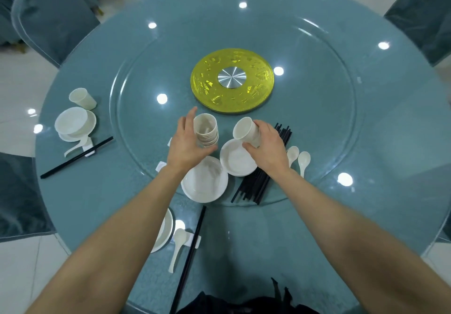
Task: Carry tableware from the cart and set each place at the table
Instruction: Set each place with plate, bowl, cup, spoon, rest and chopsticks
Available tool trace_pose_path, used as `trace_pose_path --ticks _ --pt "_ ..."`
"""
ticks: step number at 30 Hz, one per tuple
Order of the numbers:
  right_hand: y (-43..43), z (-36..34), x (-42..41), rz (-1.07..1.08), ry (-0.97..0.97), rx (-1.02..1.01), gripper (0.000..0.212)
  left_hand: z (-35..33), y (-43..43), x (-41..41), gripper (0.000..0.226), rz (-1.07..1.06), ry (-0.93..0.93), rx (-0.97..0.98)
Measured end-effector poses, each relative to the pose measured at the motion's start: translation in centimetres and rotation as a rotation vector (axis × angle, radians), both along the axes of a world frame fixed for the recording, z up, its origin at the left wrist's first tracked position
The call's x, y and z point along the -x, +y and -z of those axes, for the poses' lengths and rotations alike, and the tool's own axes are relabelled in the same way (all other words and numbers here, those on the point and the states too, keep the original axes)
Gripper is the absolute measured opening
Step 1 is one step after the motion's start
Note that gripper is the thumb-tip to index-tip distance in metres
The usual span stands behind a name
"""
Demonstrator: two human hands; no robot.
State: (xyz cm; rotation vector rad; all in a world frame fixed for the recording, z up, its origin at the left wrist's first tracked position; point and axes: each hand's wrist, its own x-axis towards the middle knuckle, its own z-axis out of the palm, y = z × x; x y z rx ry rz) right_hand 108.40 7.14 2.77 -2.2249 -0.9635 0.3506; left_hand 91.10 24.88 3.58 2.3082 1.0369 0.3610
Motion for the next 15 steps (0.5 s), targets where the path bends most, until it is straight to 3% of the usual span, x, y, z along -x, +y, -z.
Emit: trace_pose_path --ticks 9,15 --pt "0.3 -2.1 5.6 -0.107 -0.049 -0.053 0.060 -3.6 -2.2 4.5 0.084 0.014 -0.178 -0.152" --pt "1.8 -1.4 11.0 -0.229 -0.031 -0.048 0.062 -3.5 -3.1 8.8 0.070 0.058 -0.186 -0.108"
